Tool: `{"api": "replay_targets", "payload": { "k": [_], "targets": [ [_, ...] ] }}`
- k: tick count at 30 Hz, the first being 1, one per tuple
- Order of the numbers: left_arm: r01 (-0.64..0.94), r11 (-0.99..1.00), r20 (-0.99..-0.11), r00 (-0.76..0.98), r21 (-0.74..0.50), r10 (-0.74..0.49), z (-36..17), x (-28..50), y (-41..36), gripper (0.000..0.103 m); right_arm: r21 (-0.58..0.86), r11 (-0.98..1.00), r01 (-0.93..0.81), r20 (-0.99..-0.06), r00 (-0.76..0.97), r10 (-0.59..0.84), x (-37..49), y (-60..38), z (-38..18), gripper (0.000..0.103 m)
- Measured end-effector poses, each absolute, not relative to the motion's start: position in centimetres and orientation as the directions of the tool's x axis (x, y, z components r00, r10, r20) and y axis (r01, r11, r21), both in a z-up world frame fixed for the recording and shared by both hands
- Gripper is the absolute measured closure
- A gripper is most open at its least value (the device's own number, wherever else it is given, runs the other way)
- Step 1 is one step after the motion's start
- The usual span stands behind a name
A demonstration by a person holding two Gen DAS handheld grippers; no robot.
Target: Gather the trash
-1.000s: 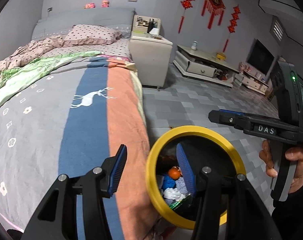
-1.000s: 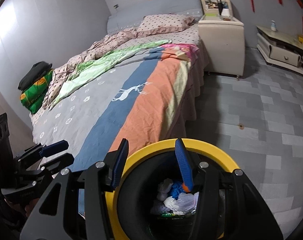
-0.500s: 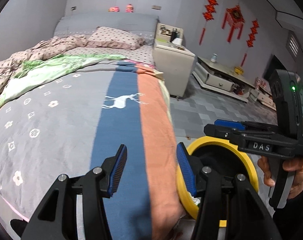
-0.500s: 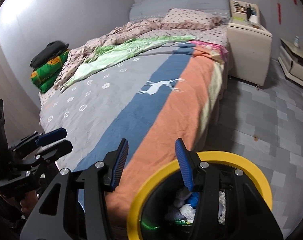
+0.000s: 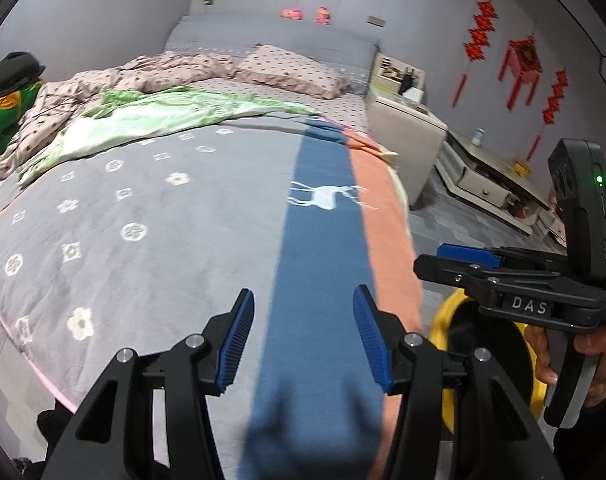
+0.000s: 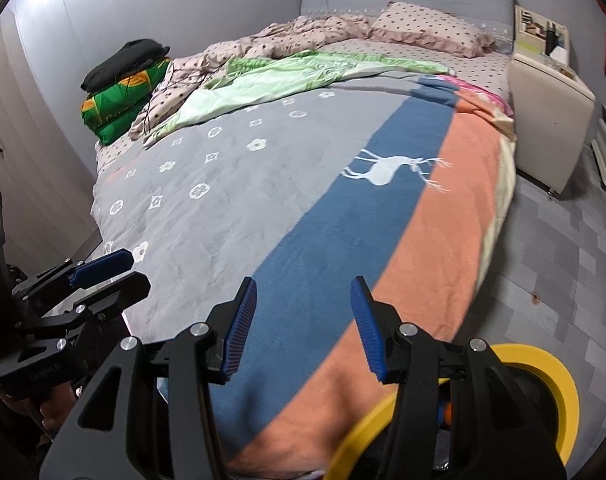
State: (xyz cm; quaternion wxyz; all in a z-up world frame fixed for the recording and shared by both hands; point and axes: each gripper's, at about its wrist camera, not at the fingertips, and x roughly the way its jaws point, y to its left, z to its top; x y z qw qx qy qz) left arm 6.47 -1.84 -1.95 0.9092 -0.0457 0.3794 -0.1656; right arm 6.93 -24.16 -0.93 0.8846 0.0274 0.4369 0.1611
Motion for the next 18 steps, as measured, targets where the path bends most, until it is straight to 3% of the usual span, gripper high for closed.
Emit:
{"api": "replay_targets", "payload": {
  "k": [10, 14, 18],
  "targets": [
    [0.152, 0.970, -0.684, 0.688, -0.191, -0.242, -3.5, 7.2, 2.7, 0.054, 0.182, 0.943, -0.278, -0.796, 0.522, 0.307, 9.4, -19.8, -3.4, 0.054],
    [0.126, 0.977, -0.654, 0.728, -0.172, -0.209, -3.3, 7.1, 3.9, 0.037, 0.165, 0.953, -0.255, -0.785, 0.551, 0.283, 9.6, -19.2, -3.8, 0.043],
    [0.103, 0.983, -0.610, 0.772, -0.154, -0.177, -2.8, 6.6, 4.7, 0.022, 0.151, 0.962, -0.227, -0.757, 0.599, 0.260, 9.4, -19.2, -3.4, 0.024]
  ]
}}
